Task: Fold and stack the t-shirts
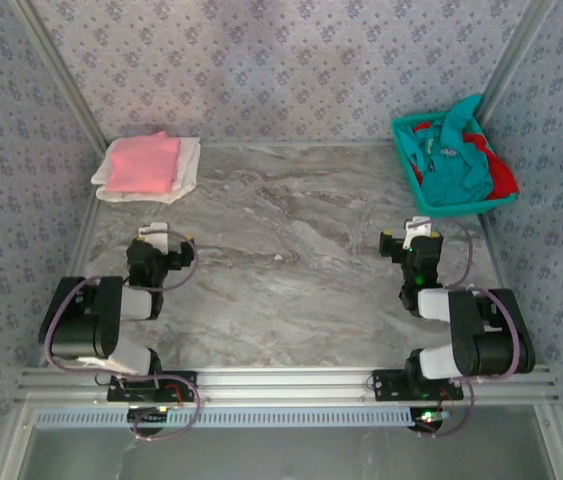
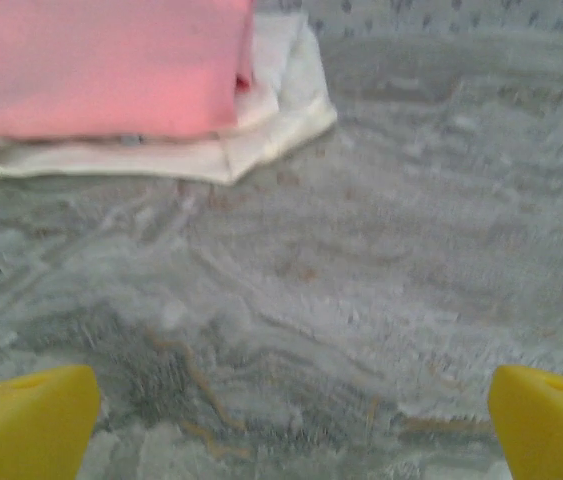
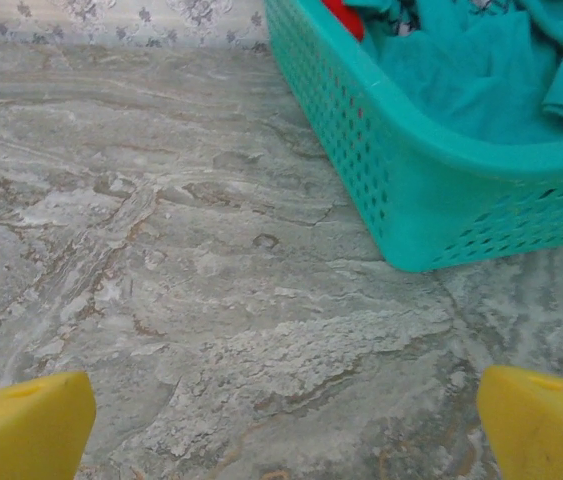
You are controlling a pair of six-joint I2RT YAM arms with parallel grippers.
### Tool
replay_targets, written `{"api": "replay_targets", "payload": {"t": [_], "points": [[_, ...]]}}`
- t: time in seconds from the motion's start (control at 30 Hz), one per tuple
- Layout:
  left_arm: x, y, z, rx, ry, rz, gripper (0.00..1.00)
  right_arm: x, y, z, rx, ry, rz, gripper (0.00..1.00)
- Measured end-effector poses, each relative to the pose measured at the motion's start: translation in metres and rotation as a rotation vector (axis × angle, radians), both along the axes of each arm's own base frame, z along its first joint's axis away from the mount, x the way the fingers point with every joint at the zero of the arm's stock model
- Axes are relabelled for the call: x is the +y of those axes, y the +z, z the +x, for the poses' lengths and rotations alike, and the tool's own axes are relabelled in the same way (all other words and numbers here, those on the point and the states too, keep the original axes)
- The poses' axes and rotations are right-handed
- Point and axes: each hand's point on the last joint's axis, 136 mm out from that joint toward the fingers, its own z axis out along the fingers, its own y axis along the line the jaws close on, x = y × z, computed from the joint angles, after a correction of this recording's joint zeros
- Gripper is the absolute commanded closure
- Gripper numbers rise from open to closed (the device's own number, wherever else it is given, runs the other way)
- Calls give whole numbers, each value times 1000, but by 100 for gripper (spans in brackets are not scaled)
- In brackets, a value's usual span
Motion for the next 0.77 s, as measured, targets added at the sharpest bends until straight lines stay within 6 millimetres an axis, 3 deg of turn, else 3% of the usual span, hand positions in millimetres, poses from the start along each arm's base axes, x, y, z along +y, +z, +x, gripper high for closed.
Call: {"api": "replay_targets", "payload": {"t": [0.13,0.3,0.77], "points": [[7,5,12,7,33,9,0,-3,-19,11,61,26,30,0],[24,24,33,-20,90,-10,0,-9,-10,21,39,23,46,0],[27,15,30,24,102,-14,0,-4,-11,21,41,40,51,0]]}}
